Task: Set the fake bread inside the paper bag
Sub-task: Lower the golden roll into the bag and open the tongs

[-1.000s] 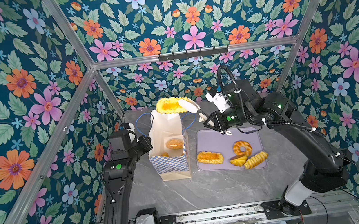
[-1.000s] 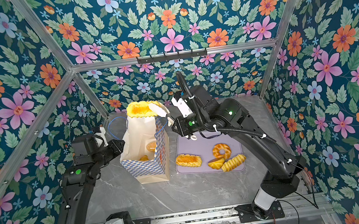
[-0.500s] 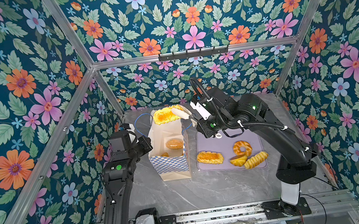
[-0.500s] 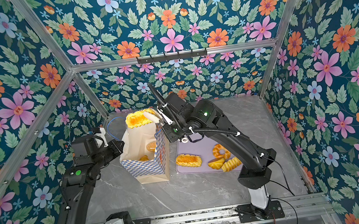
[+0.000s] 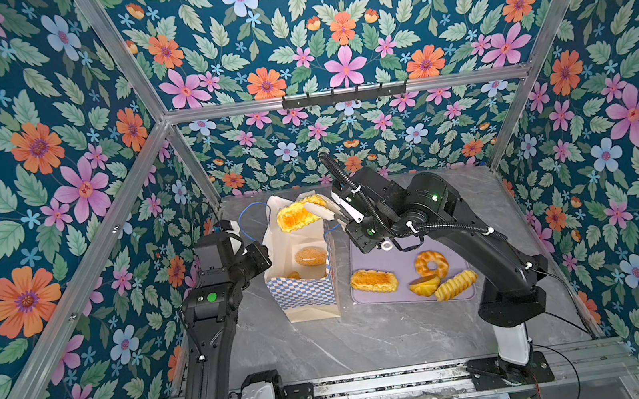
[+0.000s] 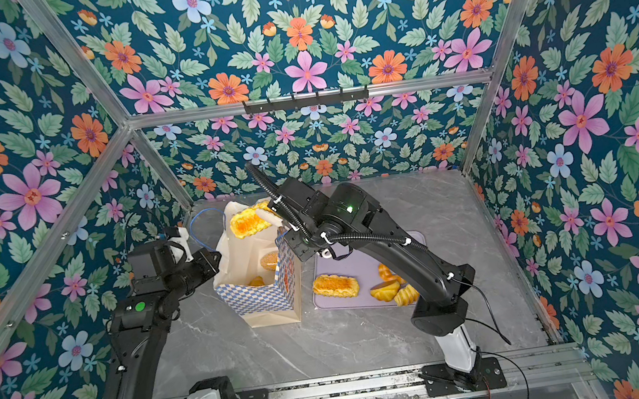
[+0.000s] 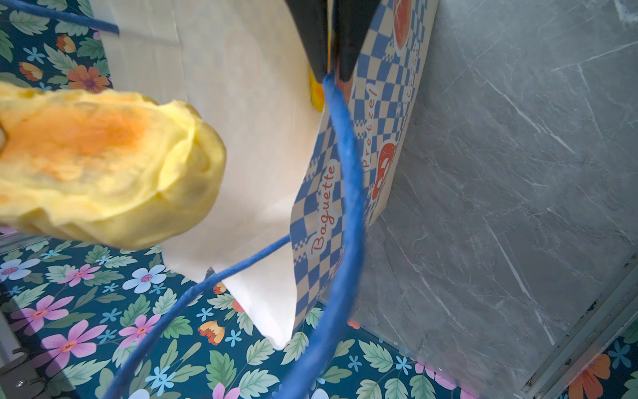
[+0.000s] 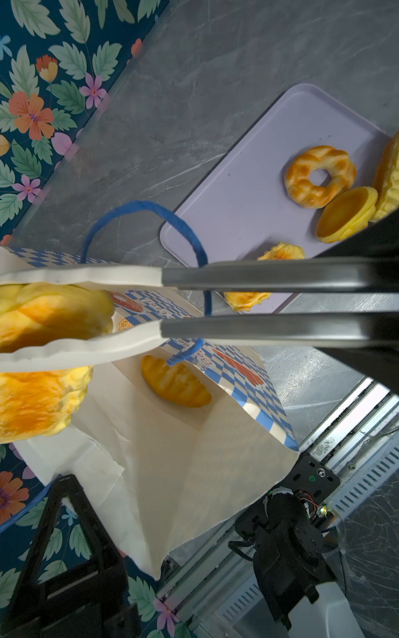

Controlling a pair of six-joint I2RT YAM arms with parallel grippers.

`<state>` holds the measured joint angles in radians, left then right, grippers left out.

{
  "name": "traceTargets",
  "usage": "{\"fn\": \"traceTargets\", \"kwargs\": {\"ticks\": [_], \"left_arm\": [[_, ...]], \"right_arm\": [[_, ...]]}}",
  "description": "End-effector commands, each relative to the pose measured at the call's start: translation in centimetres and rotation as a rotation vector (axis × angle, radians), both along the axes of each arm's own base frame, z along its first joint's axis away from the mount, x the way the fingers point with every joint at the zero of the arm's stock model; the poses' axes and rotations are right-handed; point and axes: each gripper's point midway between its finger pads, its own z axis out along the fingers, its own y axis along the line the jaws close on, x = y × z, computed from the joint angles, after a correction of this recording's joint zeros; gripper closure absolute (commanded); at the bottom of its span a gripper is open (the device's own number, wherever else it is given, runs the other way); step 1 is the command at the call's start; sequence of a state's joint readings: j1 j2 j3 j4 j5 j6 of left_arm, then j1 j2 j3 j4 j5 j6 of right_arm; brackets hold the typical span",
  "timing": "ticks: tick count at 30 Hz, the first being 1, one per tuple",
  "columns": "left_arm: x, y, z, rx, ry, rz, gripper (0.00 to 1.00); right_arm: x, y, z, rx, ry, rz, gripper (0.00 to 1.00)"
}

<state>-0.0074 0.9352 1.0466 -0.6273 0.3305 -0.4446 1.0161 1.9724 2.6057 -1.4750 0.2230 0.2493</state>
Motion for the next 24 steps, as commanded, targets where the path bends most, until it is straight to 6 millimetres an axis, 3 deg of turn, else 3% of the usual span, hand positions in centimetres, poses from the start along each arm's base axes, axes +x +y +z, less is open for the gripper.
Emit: {"fn": "traceTargets", "kwargs": {"ticks": [1, 14, 24], "left_arm": [[0.3, 0.0, 0.4, 0.002, -0.018, -0.002, 0.89], [0.3, 0.0, 0.3, 0.002, -0.016, 0.000, 0.89], [0.2, 0.1, 0.2, 0.005, -0.014, 0.002, 0.89]], "right_arm": [[0.2, -0.1, 0.3, -0.019, -0.037, 0.003, 0.68], [-0.3, 0.9, 0.3, 0.012, -0.018, 0.035, 0.57], [-0.4, 1.1, 1.3, 0.062, -0.032, 0.036, 0.56]]}}
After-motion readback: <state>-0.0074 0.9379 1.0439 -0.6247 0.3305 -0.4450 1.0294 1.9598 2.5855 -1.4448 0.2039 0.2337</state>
